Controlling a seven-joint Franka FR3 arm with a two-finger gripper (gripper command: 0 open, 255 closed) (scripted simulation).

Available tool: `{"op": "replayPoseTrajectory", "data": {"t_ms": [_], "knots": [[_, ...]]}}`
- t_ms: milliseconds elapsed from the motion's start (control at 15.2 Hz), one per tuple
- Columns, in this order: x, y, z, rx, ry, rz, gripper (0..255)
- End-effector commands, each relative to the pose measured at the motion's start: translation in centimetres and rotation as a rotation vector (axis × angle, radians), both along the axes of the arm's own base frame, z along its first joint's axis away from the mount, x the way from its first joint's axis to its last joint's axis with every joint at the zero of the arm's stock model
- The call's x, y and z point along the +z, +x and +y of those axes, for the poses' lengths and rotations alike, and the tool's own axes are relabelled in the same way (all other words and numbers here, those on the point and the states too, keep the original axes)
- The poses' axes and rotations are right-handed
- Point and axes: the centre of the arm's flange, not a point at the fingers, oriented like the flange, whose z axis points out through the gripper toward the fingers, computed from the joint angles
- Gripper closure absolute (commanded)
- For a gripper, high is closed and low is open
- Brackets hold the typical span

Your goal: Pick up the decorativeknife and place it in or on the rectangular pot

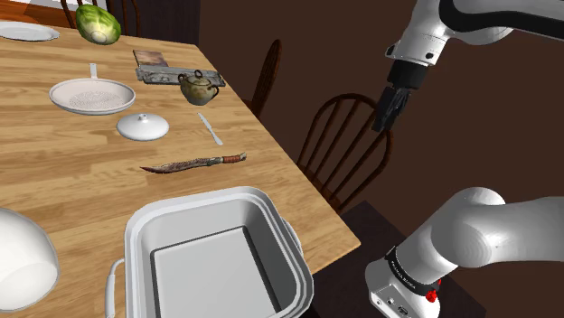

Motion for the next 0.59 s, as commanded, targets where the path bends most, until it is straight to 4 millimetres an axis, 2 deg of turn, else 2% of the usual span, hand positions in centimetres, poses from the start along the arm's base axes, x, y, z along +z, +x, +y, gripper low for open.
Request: {"op": "replayPoseTrajectory", "data": {"t_ms": [0, 528], "knots": [[0.0, 0.0, 0.0, 0.000, 0.000, 0.000, 0], [-5.2, 8.7, 2.9, 0.256, 0.001, -0.033, 0]]}}
